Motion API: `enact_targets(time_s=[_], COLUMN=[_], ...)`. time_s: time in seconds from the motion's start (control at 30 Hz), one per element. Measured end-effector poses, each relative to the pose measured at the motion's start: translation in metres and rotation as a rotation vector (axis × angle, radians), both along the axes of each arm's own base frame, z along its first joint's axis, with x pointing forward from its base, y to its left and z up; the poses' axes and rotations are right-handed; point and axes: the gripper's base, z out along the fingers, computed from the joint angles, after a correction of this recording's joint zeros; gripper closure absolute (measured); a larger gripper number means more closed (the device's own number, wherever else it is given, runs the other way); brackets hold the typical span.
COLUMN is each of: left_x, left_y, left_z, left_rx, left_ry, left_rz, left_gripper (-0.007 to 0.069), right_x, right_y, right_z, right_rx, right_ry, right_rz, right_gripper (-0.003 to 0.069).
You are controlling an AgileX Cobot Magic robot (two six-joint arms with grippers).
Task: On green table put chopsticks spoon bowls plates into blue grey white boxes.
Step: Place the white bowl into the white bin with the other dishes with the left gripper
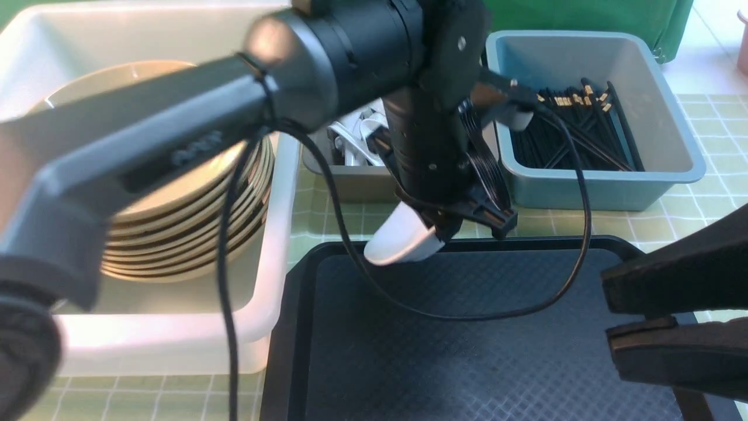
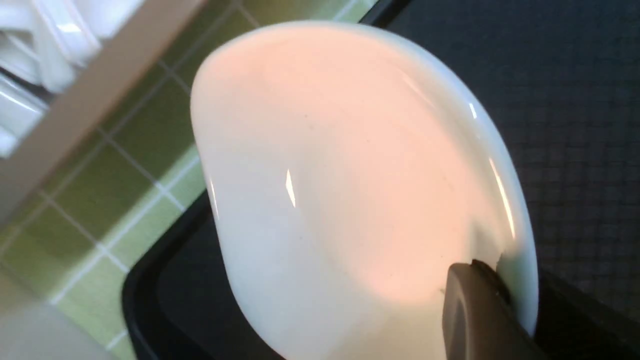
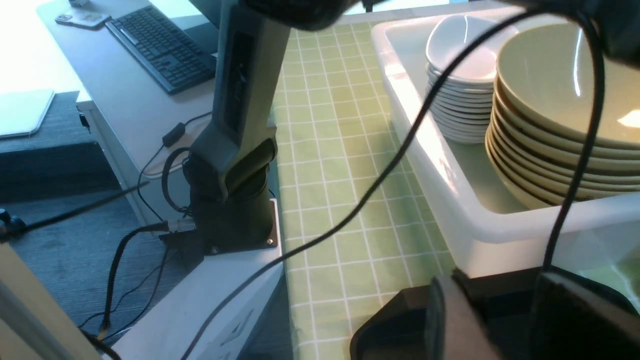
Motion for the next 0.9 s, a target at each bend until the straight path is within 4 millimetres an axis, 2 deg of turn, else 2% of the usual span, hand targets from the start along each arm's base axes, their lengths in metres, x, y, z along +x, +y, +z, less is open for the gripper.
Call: enact_targets(time_s=[0.2, 0.27, 0.3, 0.37, 0.4, 0.43, 0.47, 0.6, 0.63, 0.7, 0.73, 0.77, 0.83, 0.9], left_x=[-0.009, -0.008, -0.008, -0.009, -0.009, -0.011, -0.012, -0.03, -0.029, -0.039, -0.038, -0.041, -0.044, -0.046], left_y=[0.019, 0.03, 0.03, 0.045, 0.046, 0.057, 0.058, 0.1, 0.1, 0.134, 0.138, 0.151, 0.182, 0.221], left_z=[0.054, 0.081, 0.082, 0.11, 0.112, 0.127, 0.129, 0.174, 0.174, 0.193, 0.193, 0.196, 0.192, 0.177], left_rx=[-0.052, -0.061, -0.062, -0.053, -0.052, -0.038, -0.036, -0.022, -0.021, -0.059, -0.055, -0.06, -0.043, 0.009], left_ry=[-0.167, -0.25, -0.251, -0.352, -0.36, -0.422, -0.43, -0.588, -0.588, -0.626, -0.623, -0.624, -0.599, -0.548], left_rz=[-0.033, -0.015, -0.014, 0.002, 0.002, 0.015, 0.017, 0.088, 0.091, 0.178, 0.192, 0.222, 0.304, 0.426], left_gripper=[0.061, 0.061, 0.061, 0.061, 0.061, 0.061, 0.061, 0.061, 0.061, 0.061, 0.061, 0.061, 0.061, 0.061], right_x=[0.0, 0.0, 0.0, 0.0, 0.0, 0.0, 0.0, 0.0, 0.0, 0.001, 0.001, 0.001, 0.003, 0.003], right_y=[0.0, 0.0, 0.0, 0.0, 0.0, 0.0, 0.0, 0.0, 0.0, 0.0, 0.0, 0.0, 0.0, 0.001], right_z=[0.0, 0.0, 0.0, 0.0, 0.0, 0.0, 0.0, -0.001, -0.001, 0.0, 0.0, 0.0, 0.001, 0.004], right_rx=[-0.006, -0.006, -0.006, -0.007, -0.007, -0.008, -0.009, -0.013, -0.013, -0.011, -0.009, -0.007, 0.008, 0.044], right_ry=[-0.008, -0.012, -0.012, -0.014, -0.015, -0.019, -0.021, -0.027, -0.027, -0.032, -0.033, -0.035, -0.041, -0.042], right_rz=[0.004, 0.006, 0.006, 0.007, 0.007, 0.008, 0.009, 0.01, 0.01, 0.007, 0.005, 0.001, -0.014, -0.025], right_gripper=[0.0427, 0.0424, 0.0424, 0.0424, 0.0424, 0.0424, 0.0424, 0.0424, 0.0424, 0.0424, 0.0424, 0.0424, 0.0424, 0.0424])
